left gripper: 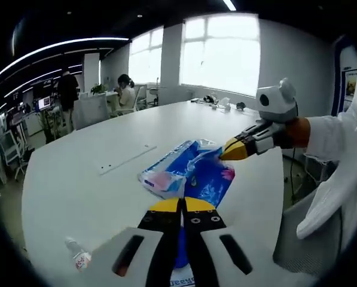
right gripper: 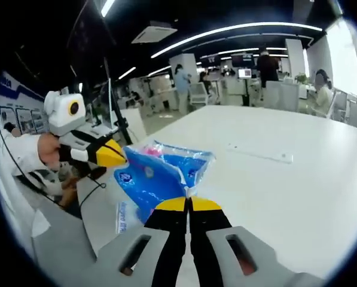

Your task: Arrange the tabletop items into an orderly group along one side of the table until the central work area is clear of visible clutter.

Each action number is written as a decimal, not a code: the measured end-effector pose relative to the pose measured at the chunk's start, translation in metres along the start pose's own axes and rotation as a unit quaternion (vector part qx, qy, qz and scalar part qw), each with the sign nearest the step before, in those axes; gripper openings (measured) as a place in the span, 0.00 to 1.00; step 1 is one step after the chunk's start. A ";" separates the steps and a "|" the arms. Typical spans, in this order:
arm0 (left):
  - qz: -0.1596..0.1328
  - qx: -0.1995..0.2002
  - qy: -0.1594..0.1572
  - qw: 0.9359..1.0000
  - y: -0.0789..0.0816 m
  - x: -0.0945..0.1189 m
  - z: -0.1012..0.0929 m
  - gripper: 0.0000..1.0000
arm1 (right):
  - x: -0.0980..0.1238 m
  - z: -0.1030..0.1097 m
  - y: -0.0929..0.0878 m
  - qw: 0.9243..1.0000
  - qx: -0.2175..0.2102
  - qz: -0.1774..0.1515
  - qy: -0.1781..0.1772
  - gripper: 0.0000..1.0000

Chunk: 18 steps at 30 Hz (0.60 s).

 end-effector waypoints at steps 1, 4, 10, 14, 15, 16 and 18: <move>-0.002 -0.004 -0.003 1.000 0.007 -0.003 -0.001 0.00 | 0.001 -0.001 0.001 1.000 0.001 -0.001 -0.001 0.00; -0.008 -0.013 -0.007 1.000 0.019 -0.008 -0.003 0.00 | 0.011 -0.008 0.009 1.000 0.009 -0.007 -0.010 0.00; -0.015 -0.032 -0.016 0.999 0.046 -0.024 -0.009 0.00 | 0.026 -0.025 0.023 0.999 0.024 -0.014 -0.025 0.00; -0.020 -0.038 -0.019 0.999 0.060 -0.039 -0.014 0.00 | 0.037 -0.041 0.030 0.999 0.032 -0.018 -0.038 0.00; -0.020 -0.040 -0.019 0.999 0.062 -0.042 -0.015 0.00 | 0.039 -0.044 0.031 0.999 0.032 -0.018 -0.040 0.00; -0.021 -0.042 -0.020 0.999 0.064 -0.045 -0.016 0.00 | 0.041 -0.047 0.032 0.998 0.033 -0.018 -0.043 0.00; -0.023 -0.042 -0.022 0.999 0.068 -0.054 -0.019 0.00 | 0.046 -0.055 0.034 0.998 0.038 -0.018 -0.050 0.00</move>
Point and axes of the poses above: the point that each gripper's makers call its tool centre point, and the gripper's own axes: x roughly backward along the fingers, z roughly to its left, y roughly out of its top, the point moved 5 cm from there along x, roughly backward along the fingers, and after that the axes turned 2 degrees about y, right-handed, at the moved point
